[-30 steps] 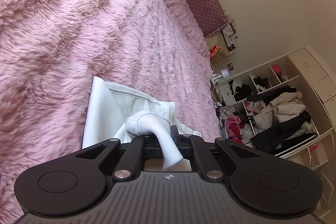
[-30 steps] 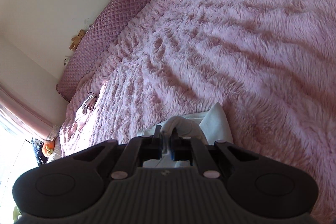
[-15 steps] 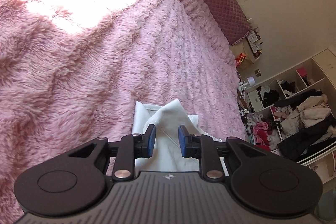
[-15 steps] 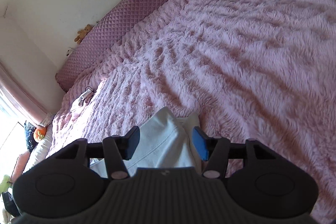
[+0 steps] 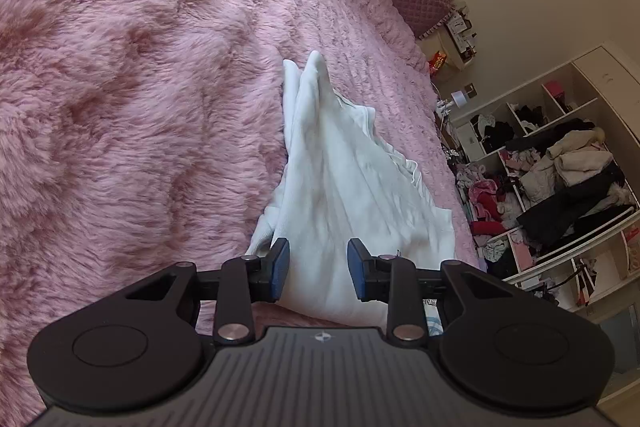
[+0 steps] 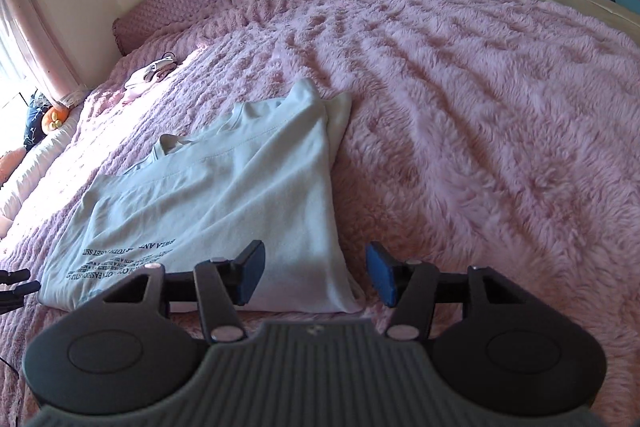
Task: Fold small clothes
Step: 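Open both grippers and lay the hem on the folded body, then grasp the folded edge of the sweatshirt with both grippers, then fold the held edge over onto the rest of the sweatshirt with both grippers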
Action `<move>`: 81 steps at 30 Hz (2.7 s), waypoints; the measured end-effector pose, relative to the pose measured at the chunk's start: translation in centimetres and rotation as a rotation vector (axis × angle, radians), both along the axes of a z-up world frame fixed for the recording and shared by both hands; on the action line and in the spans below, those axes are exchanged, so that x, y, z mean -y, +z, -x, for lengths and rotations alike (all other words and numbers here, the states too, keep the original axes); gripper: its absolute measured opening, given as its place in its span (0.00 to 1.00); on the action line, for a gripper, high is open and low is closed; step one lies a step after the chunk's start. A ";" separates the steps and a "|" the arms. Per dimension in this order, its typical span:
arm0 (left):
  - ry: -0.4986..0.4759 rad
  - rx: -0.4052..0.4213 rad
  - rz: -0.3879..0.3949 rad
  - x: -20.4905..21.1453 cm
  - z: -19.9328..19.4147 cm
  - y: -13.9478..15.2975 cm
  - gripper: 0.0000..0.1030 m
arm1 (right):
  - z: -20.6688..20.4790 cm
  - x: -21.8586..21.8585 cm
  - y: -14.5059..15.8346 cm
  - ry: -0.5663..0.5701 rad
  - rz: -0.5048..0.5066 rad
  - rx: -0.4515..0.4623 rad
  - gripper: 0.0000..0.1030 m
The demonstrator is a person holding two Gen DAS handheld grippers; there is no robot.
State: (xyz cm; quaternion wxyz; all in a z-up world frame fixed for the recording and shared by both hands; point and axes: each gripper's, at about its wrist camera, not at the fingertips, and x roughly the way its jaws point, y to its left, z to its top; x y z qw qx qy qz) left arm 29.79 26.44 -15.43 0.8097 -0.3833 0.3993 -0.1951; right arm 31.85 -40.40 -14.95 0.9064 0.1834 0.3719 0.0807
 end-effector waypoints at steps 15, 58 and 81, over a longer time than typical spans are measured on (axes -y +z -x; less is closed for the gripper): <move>-0.041 0.039 -0.079 0.8 -0.4 -0.8 0.23 | -1.1 -1.0 -1.1 -0.046 -0.068 -0.034 0.32; -0.303 0.090 -0.224 14.3 -2.3 2.6 0.08 | 0.0 -11.5 1.1 0.288 0.121 0.073 0.21; 0.067 0.242 -0.360 8.1 -10.7 4.6 0.27 | -11.9 -5.2 1.9 0.023 0.297 0.205 0.47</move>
